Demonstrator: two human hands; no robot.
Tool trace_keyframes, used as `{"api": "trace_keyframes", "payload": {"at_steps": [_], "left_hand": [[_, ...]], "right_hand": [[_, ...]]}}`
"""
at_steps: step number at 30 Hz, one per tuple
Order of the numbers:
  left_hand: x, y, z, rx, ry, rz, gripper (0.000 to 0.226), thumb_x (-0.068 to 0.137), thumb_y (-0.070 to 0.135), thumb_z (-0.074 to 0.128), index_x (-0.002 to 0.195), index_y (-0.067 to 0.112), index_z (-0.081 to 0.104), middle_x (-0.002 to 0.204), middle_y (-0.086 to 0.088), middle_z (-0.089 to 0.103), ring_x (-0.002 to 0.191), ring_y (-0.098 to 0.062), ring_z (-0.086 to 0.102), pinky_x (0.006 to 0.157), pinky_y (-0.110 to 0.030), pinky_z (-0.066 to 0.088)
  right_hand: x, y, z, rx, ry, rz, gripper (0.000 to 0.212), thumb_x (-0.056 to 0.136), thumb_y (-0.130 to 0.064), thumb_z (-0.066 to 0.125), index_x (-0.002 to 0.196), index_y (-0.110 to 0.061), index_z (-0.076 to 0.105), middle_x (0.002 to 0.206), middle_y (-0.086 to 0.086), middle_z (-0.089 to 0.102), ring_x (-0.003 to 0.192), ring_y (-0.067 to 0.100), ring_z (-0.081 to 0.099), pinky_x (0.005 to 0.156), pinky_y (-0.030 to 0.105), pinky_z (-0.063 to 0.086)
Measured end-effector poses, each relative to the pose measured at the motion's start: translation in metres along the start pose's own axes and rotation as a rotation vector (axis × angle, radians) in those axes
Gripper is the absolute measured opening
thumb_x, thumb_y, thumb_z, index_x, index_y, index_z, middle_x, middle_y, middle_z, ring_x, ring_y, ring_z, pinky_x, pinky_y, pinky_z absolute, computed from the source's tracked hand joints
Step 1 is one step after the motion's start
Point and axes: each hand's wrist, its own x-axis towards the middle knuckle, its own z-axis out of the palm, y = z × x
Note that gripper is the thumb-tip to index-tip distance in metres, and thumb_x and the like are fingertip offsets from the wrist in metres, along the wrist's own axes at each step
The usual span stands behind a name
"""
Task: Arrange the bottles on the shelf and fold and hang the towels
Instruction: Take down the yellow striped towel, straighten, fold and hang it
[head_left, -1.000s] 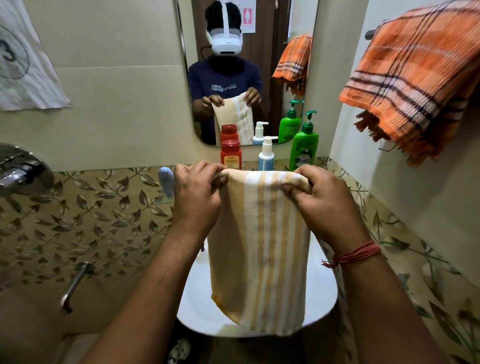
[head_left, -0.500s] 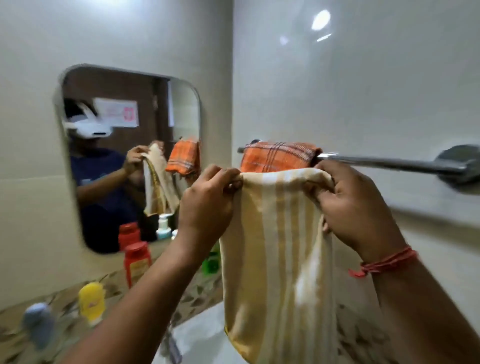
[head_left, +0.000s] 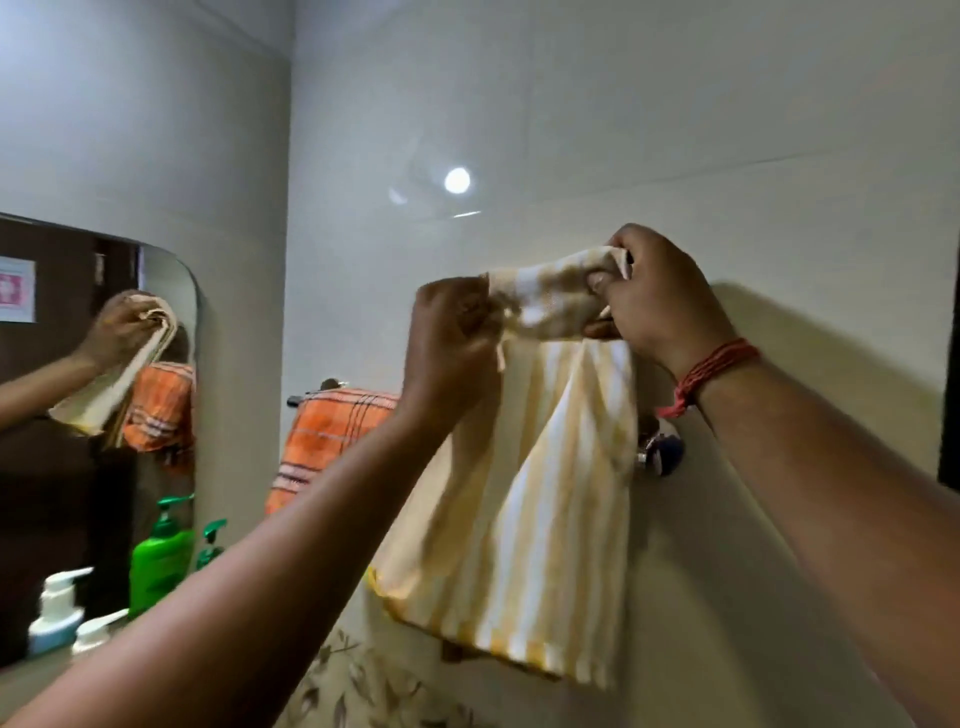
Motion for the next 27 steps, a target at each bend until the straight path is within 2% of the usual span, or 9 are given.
{"api": "trace_keyframes", "payload": {"at_steps": [3,5,7,10,14,17,20,24,27], "left_hand": [[-0.015,-0.011,0.038,0.205,-0.210,0.267,0.037,0.085,0.014,0.069,0.120,0.008,0.062,0.139,-0.015,0.038,0.124,-0.017,0.052,0.105,-0.028,0.045],[-0.016,-0.025,0.045,0.354,-0.240,0.322,0.043,0.084,0.027,0.068,0.122,0.010,0.060,0.137,-0.014,0.040,0.125,-0.027,0.051,0.106,-0.035,0.045],[-0.015,-0.025,0.043,0.417,-0.214,0.268,0.038,0.083,0.038,0.060,0.113,0.015,0.062,0.122,-0.005,0.050,0.115,-0.027,0.052,0.099,-0.036,0.044],[-0.021,-0.023,0.035,0.505,-0.300,0.189,0.031,0.085,0.048,0.047,0.098,0.024,0.062,0.103,0.005,0.057,0.099,-0.022,0.053,0.086,-0.037,0.045],[-0.022,-0.021,0.027,0.575,-0.438,0.035,0.033,0.094,0.048,0.040,0.096,0.030,0.067,0.104,0.002,0.070,0.099,-0.022,0.061,0.082,-0.039,0.049],[-0.024,-0.025,0.021,0.638,-0.567,-0.005,0.041,0.101,0.045,0.036,0.096,0.025,0.071,0.102,-0.005,0.071,0.097,-0.025,0.061,0.080,-0.036,0.047],[-0.019,-0.027,0.017,0.688,-0.695,-0.032,0.051,0.101,0.047,0.029,0.100,0.019,0.071,0.105,-0.011,0.069,0.090,-0.025,0.058,0.075,-0.036,0.042],[-0.014,-0.029,0.017,0.678,-0.817,-0.011,0.047,0.102,0.054,0.024,0.089,0.022,0.056,0.109,-0.012,0.067,0.087,-0.025,0.053,0.073,-0.036,0.037],[-0.009,-0.030,0.018,0.683,-0.891,-0.011,0.045,0.102,0.051,0.026,0.102,0.022,0.060,0.119,-0.013,0.066,0.092,-0.027,0.052,0.076,-0.036,0.036]], "right_hand": [[0.017,0.019,-0.012,-0.158,0.014,-0.148,0.006,0.094,-0.009,0.057,0.098,-0.012,0.053,0.103,0.014,0.061,0.076,0.033,0.071,0.064,0.046,0.062],[0.015,0.030,-0.012,-0.232,0.001,-0.289,0.008,0.092,-0.008,0.056,0.099,-0.010,0.052,0.105,0.013,0.058,0.083,0.033,0.067,0.066,0.049,0.060],[0.010,0.037,-0.011,-0.350,-0.010,-0.422,0.015,0.091,-0.007,0.055,0.106,-0.006,0.052,0.111,0.013,0.052,0.088,0.034,0.061,0.069,0.051,0.056],[-0.001,0.043,-0.007,-0.518,-0.088,-0.554,0.029,0.092,-0.009,0.055,0.120,-0.008,0.051,0.123,0.013,0.045,0.082,0.034,0.060,0.069,0.043,0.054],[-0.016,0.047,0.006,-0.735,-0.224,-0.591,0.044,0.090,-0.007,0.058,0.132,-0.019,0.049,0.127,0.009,0.042,0.083,0.023,0.057,0.064,0.033,0.047],[-0.026,0.042,0.017,-0.816,-0.312,-0.545,0.043,0.092,-0.013,0.055,0.134,-0.021,0.048,0.130,0.008,0.042,0.095,0.025,0.059,0.074,0.035,0.051],[-0.030,0.038,0.022,-0.828,-0.411,-0.421,0.035,0.094,-0.021,0.055,0.129,-0.025,0.049,0.123,0.004,0.044,0.083,0.019,0.052,0.070,0.030,0.045],[-0.030,0.028,0.028,-0.947,-0.526,-0.276,0.026,0.097,-0.029,0.053,0.123,-0.027,0.053,0.109,0.000,0.045,0.076,0.019,0.055,0.064,0.030,0.042],[-0.031,0.020,0.032,-0.957,-0.593,-0.193,0.024,0.097,-0.030,0.054,0.120,-0.024,0.055,0.106,0.002,0.047,0.078,0.022,0.056,0.066,0.032,0.044]]}}
